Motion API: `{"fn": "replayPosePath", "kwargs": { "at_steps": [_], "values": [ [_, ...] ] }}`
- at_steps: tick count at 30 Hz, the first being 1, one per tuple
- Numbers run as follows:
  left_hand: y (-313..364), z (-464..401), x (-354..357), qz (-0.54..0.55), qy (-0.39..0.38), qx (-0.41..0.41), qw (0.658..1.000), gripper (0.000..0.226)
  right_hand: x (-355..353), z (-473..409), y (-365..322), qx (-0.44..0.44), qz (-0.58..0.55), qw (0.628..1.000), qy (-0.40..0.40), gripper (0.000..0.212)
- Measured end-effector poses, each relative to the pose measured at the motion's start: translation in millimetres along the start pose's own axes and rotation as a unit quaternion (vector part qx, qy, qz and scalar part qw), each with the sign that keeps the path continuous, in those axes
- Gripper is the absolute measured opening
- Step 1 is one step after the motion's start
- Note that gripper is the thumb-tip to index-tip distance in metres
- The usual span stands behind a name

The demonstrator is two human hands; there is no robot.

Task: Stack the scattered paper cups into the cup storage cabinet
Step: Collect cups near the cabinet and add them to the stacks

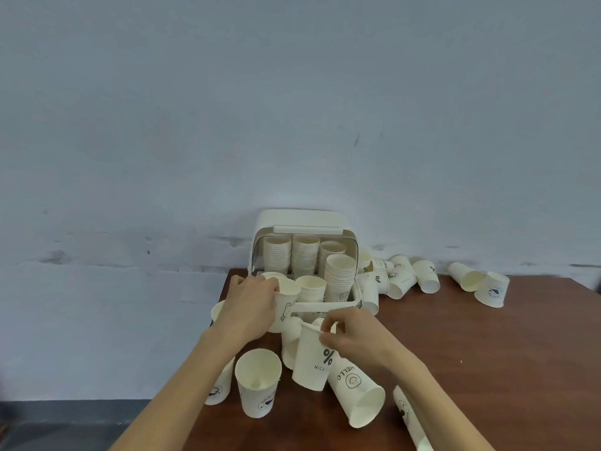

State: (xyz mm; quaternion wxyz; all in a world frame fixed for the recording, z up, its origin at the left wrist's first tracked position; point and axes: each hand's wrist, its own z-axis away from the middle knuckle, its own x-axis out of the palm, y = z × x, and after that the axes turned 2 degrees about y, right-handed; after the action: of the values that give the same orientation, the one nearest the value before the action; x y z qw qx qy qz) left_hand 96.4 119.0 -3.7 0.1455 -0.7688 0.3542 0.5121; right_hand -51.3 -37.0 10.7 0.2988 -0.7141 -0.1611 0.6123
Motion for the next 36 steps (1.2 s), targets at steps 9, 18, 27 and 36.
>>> {"fn": "replayPosePath", "kwargs": {
  "at_steps": [9,18,27,36],
  "values": [
    [0,3,0,0.055,0.118,-0.073,0.989,0.016,-8,-4,17,0.009,-0.021,0.99,0.138,0.003],
    [5,6,0,0.091,0.151,-0.098,0.979,0.015,4,-9,29,-0.013,-0.067,0.972,0.225,0.009],
    [11,-11,8,0.129,0.181,-0.127,0.967,0.013,13,-51,41,-0.053,-0.06,0.952,0.294,0.01],
    [-3,-37,0,0.14,0.2,-0.133,0.961,0.015,-10,-93,36,-0.089,-0.061,0.938,0.329,0.009]
  ]
}}
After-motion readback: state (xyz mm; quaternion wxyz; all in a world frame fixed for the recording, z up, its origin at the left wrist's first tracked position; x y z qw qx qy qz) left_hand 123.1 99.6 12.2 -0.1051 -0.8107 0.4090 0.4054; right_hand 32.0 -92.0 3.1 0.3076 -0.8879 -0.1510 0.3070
